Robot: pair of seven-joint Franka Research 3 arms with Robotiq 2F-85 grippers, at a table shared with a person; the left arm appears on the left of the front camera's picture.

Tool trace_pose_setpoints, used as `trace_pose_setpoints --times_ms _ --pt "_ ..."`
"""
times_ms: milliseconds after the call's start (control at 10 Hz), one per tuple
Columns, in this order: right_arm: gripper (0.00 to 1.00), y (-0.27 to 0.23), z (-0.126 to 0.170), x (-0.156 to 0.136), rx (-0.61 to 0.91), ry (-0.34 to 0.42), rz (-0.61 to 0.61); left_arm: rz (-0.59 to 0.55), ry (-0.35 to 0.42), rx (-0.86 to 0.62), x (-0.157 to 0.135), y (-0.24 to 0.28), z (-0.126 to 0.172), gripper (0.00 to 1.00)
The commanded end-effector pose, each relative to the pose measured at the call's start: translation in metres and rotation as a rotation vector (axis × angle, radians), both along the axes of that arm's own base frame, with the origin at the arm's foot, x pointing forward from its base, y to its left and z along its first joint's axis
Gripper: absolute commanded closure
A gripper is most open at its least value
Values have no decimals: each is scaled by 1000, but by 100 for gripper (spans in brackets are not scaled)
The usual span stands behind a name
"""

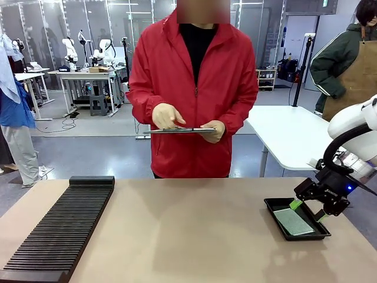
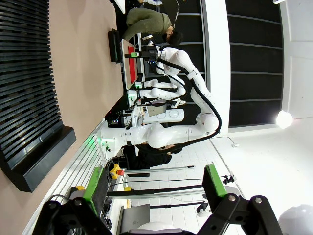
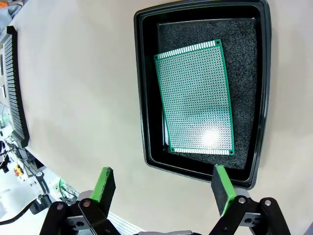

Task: Inspect the PCB.
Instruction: Place the Blank PCB in the ESD tray.

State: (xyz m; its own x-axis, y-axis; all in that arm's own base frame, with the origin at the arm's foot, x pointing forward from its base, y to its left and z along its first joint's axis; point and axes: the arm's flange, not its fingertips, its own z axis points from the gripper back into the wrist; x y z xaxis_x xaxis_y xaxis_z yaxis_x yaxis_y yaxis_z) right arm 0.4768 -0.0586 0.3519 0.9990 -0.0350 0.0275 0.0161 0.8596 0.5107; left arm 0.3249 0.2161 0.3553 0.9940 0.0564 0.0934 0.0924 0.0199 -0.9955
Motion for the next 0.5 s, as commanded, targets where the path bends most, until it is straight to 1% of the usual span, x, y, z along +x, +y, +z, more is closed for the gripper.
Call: trace_pose_setpoints --times_ms 0,400 --pt "0 1 0 0 0 -1 1 2 -1 0 0 1 0 0" --pt "0 1 0 0 0 -1 1 2 -1 0 0 1 0 0"
